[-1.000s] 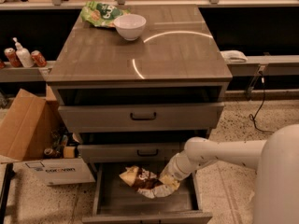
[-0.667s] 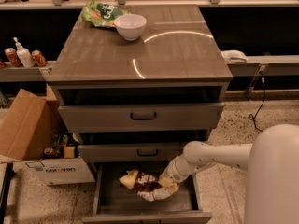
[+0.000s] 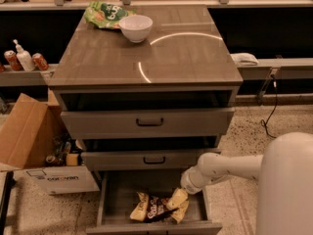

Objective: Place brown chip bag into bottom drawer

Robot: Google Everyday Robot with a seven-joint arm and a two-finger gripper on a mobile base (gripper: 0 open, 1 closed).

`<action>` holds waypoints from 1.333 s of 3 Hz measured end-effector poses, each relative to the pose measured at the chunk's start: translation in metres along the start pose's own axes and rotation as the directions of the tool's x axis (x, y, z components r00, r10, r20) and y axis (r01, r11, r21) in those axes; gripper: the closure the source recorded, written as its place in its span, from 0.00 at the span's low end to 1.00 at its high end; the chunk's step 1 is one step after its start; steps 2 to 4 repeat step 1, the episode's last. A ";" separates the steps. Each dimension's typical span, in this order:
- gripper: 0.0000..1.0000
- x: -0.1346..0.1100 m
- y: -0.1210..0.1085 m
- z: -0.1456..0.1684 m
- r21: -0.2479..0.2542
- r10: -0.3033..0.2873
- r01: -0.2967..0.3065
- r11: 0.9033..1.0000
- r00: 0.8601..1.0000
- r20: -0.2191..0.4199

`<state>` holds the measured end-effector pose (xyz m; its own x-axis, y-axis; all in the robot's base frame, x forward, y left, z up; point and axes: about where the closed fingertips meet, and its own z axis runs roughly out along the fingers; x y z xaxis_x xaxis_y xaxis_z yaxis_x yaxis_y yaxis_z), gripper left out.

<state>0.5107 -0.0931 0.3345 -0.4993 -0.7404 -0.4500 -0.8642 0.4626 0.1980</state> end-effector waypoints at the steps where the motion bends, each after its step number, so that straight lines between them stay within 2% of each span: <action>1: 0.00 0.028 0.006 -0.032 0.043 0.075 -0.076 0.996 0.997 0.011; 4: 0.00 0.028 0.006 -0.032 0.043 0.075 -0.076 0.996 0.997 0.011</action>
Offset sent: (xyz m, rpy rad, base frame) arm 0.0000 0.0000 0.0000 0.0000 0.0000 0.0000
